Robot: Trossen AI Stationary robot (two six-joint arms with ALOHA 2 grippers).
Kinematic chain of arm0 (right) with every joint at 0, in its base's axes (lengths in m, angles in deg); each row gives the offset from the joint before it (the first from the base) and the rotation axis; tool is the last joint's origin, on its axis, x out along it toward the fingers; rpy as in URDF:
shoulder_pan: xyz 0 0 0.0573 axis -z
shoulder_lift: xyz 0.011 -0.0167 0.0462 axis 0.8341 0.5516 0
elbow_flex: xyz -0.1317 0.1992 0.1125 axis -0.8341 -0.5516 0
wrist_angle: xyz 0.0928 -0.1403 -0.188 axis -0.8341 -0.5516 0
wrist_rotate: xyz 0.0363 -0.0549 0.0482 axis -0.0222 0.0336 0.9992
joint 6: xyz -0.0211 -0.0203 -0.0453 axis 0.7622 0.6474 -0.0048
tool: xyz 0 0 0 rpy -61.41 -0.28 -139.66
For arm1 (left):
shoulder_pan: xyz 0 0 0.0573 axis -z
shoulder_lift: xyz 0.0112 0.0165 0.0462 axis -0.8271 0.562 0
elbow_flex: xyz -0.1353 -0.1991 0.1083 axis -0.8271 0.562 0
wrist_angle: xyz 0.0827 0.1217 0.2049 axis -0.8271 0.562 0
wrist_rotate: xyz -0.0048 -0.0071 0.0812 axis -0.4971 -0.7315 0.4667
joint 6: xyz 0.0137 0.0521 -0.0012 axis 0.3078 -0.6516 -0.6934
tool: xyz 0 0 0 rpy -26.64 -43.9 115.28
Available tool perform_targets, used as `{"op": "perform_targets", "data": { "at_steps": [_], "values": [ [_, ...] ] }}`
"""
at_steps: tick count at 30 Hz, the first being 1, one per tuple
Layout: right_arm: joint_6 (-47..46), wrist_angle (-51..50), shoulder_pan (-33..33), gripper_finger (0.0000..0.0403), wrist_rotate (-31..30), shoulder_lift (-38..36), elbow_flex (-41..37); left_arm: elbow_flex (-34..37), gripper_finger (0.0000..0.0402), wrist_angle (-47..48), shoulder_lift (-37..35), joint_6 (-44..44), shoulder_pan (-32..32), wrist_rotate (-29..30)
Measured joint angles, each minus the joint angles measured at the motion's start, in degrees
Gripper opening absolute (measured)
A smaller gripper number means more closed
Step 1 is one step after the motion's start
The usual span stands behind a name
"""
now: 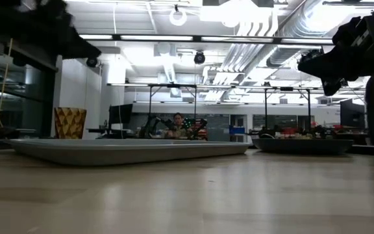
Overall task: Pick and place plate/cup/fork/spoon on tray
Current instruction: Put the brown cup on the tray
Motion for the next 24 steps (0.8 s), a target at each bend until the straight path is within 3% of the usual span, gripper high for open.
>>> {"op": "perform_targets", "data": {
  "at_steps": [4,6,9,12,17,24],
  "values": [
    [0.00,0.01,0.01,0.0000,0.01,0.00,0.00,-15.12,0.0174,19.76,12.38,5.57,-10.26,5.44],
    [0.01,0.01,0.00,0.0000,0.01,0.00,0.00,-20.75,0.0198,27.04,17.48,8.89,-16.00,2.32],
    [0.00,0.01,0.01,0.0000,0.02,0.01,0.00,-26.47,0.0223,33.52,23.99,9.95,-24.88,-7.53],
    [0.01,0.01,0.00,0.0000,0.00,-0.01,0.00,-29.71,0.0235,37.58,29.99,9.97,-33.22,-15.39],
    [0.00,0.01,0.00,0.0000,0.01,-0.01,0.00,-31.12,0.0239,39.17,39.23,9.28,-43.83,-22.68],
    [-0.01,0.00,0.01,0.0000,0.00,0.01,0.00,-31.21,0.0239,38.39,45.91,7.49,-50.07,-27.43]
  ]
}}
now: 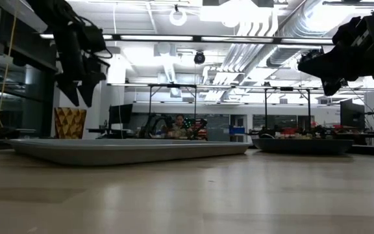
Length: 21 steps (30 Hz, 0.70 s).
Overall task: Pick and place plate/cup/fork/spoon on tray
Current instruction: Put the brown cup on the tray
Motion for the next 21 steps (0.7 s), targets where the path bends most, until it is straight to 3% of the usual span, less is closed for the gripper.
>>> {"op": "perform_targets", "data": {
  "at_steps": [21],
  "values": [
    [0.00,0.00,0.00,0.0000,0.01,-0.02,0.00,-0.02,0.0237,-0.26,9.23,-0.62,0.40,4.11]
  ]
}}
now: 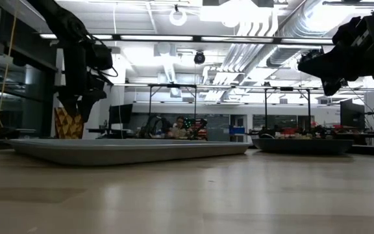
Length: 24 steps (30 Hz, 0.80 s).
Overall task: Pick and place plate/cup/fork/spoon on tray
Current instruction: Put the brown cup on the tray
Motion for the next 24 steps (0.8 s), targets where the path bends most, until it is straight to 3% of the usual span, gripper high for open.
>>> {"op": "perform_targets", "data": {
  "at_steps": [6,14,20,24],
  "values": [
    [0.00,0.00,0.00,0.0000,0.00,0.02,0.00,-0.02,0.0184,-0.27,0.20,0.02,0.00,0.02],
    [0.00,0.01,0.00,0.0000,-0.01,0.02,0.00,-0.02,0.0015,-0.11,-0.80,-0.74,0.00,-0.08],
    [0.02,0.00,0.00,0.0000,0.00,0.00,0.00,-5.23,0.0008,4.81,-3.09,-0.95,1.79,0.25],
    [0.01,0.00,0.00,0.0000,0.01,0.02,0.00,-12.97,0.0006,9.94,-3.71,0.38,7.70,0.24]
  ]
}}
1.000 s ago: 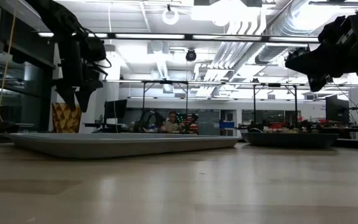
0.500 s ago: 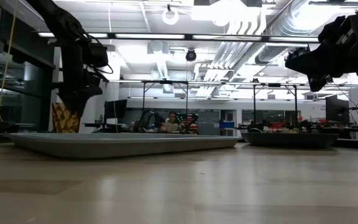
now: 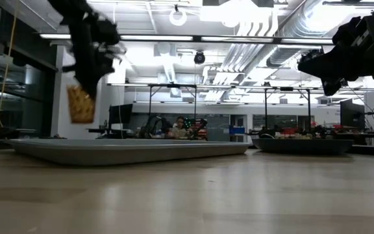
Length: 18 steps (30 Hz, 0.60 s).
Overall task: Pick and place plate/cup/fork/spoon on tray
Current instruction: Put the brown cup on the tray
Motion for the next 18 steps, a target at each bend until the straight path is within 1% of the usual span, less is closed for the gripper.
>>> {"op": "perform_targets", "data": {
  "at_steps": [2,4,7,8,10,12,14,18],
  "values": [
    [-0.01,0.00,-0.01,0.0000,-0.01,-0.01,0.00,-3.38,0.0005,2.73,-0.02,0.45,5.07,-0.07],
    [-0.01,-0.01,-0.01,0.0000,-0.02,-0.02,0.00,-5.70,0.0004,6.35,-0.02,1.18,11.49,-0.59],
    [-0.01,-0.01,-0.01,0.0000,0.00,-0.02,0.00,-7.21,0.0004,13.33,-0.03,4.09,22.60,-3.75],
    [-0.01,-0.01,0.01,0.0000,0.00,0.00,0.00,-7.25,0.0003,15.46,-0.13,6.01,26.29,-3.93],
    [-0.01,0.00,-0.01,0.0000,-0.01,-0.02,0.00,-7.23,0.0003,20.26,-0.45,11.25,34.16,-2.49],
    [-0.01,-0.01,0.00,0.0000,0.00,0.00,0.00,-7.19,0.0003,23.59,-0.48,18.03,41.36,0.72],
    [-0.01,0.00,-0.01,0.0000,-0.01,-0.01,0.00,-6.18,0.0003,23.87,-0.51,23.54,47.86,1.57],
    [-0.01,0.00,-0.01,0.0000,-0.02,0.00,0.00,-1.17,0.0002,20.69,-0.50,30.01,57.23,-0.60]
  ]
}}
